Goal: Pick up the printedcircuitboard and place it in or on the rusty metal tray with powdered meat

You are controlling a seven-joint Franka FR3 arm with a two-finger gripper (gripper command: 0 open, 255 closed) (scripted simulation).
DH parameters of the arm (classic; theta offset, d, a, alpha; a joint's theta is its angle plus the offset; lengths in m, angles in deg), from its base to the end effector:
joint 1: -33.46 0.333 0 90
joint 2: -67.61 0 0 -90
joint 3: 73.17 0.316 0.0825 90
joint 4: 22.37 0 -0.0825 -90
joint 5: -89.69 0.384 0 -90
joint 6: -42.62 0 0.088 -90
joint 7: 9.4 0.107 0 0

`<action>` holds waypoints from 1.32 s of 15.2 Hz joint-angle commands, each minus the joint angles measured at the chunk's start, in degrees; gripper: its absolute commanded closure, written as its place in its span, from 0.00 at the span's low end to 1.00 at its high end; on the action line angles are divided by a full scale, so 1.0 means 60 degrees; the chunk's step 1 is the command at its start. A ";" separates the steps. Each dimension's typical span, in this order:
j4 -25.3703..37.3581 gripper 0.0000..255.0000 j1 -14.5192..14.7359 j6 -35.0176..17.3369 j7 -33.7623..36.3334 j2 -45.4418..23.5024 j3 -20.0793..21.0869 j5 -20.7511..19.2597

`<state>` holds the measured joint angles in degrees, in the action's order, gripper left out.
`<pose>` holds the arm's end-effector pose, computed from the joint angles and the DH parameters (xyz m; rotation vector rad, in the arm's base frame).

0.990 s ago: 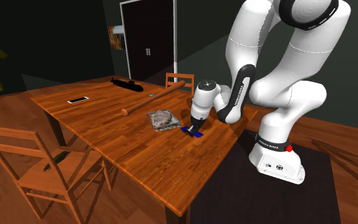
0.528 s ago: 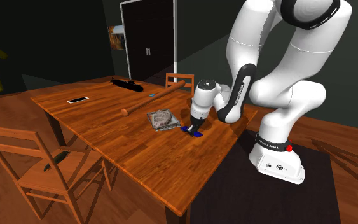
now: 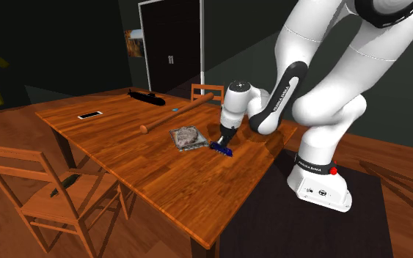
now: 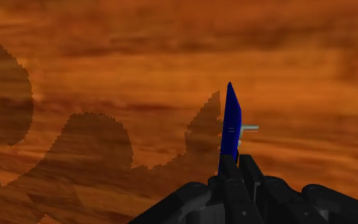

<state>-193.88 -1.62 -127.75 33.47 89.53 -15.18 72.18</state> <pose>0.3121 0.1087 0.2373 2.8396 -0.0763 0.4726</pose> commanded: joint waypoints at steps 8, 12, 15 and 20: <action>0.0009 1.00 0.3280 0.1818 -0.1598 0.1206 -0.2978 0.1541; 0.0120 1.00 0.3989 0.2613 -0.2098 0.1811 -0.3657 0.1945; 0.0511 1.00 0.3779 0.2818 -0.2295 0.1673 -0.3773 0.1836; 0.2219 1.00 0.1545 0.2424 -0.1911 -0.0265 -0.2846 0.0331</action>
<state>-182.85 11.51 -112.14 21.33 91.08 -33.69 77.04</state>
